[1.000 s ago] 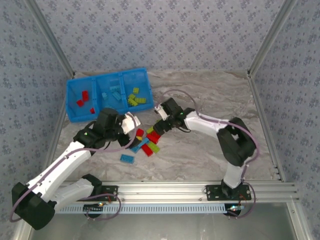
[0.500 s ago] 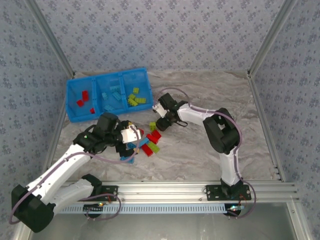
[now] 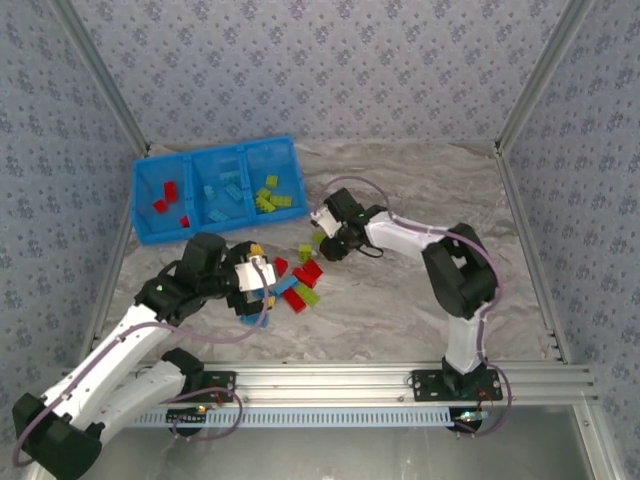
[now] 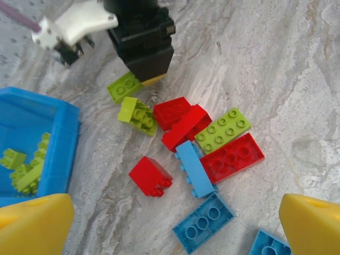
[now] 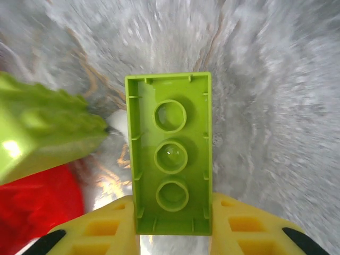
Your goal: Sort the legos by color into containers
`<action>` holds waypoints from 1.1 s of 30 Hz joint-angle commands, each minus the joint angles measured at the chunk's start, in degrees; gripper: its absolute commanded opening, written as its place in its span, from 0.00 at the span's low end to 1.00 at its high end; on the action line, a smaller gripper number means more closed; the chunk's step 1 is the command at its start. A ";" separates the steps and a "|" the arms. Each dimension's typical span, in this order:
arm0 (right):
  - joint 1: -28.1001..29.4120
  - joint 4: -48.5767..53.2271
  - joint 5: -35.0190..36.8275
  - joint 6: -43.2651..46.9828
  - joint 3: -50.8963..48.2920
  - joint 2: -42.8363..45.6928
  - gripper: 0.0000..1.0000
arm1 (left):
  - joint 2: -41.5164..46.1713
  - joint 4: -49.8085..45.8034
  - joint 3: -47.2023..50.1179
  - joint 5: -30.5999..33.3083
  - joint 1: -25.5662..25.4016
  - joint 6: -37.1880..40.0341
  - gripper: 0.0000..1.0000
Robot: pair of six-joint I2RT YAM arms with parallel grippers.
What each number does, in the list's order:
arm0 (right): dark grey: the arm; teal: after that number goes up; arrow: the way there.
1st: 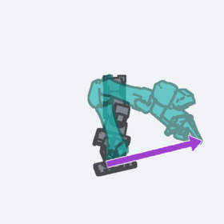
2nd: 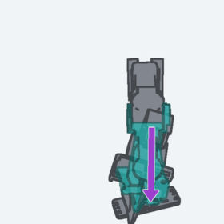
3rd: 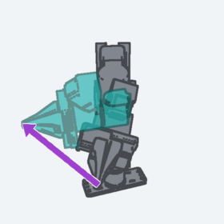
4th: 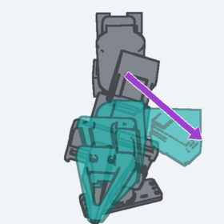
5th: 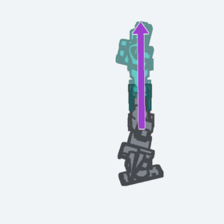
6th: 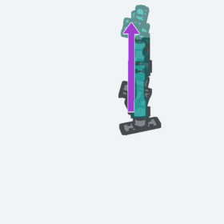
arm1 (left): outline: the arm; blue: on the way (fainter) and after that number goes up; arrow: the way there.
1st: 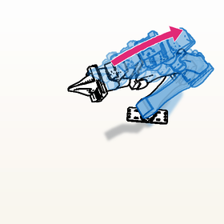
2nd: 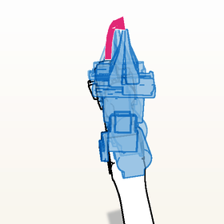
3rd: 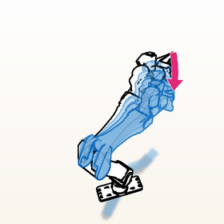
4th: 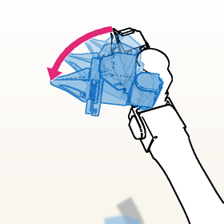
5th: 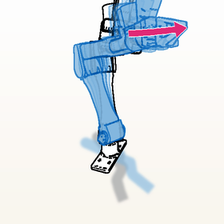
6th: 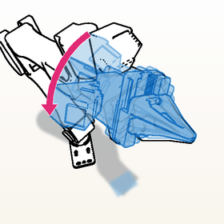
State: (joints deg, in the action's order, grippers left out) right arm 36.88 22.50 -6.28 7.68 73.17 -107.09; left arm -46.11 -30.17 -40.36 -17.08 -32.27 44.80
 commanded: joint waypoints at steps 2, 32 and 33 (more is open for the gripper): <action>0.92 -9.03 -0.84 -5.23 -3.42 12.17 0.23 | 2.55 4.61 1.00 2.20 0.70 0.25 0.99; 7.02 -5.16 11.40 -15.44 30.76 -6.28 0.57 | 3.46 19.69 0.48 28.76 10.90 -27.14 0.99; 6.98 -5.45 9.82 -15.25 28.32 -3.40 0.58 | 3.31 19.92 0.45 29.64 10.99 -27.97 0.99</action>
State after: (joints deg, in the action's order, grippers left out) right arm 43.66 15.75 5.82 -8.16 104.97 -119.26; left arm -42.63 -11.77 -38.09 9.96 -21.67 18.48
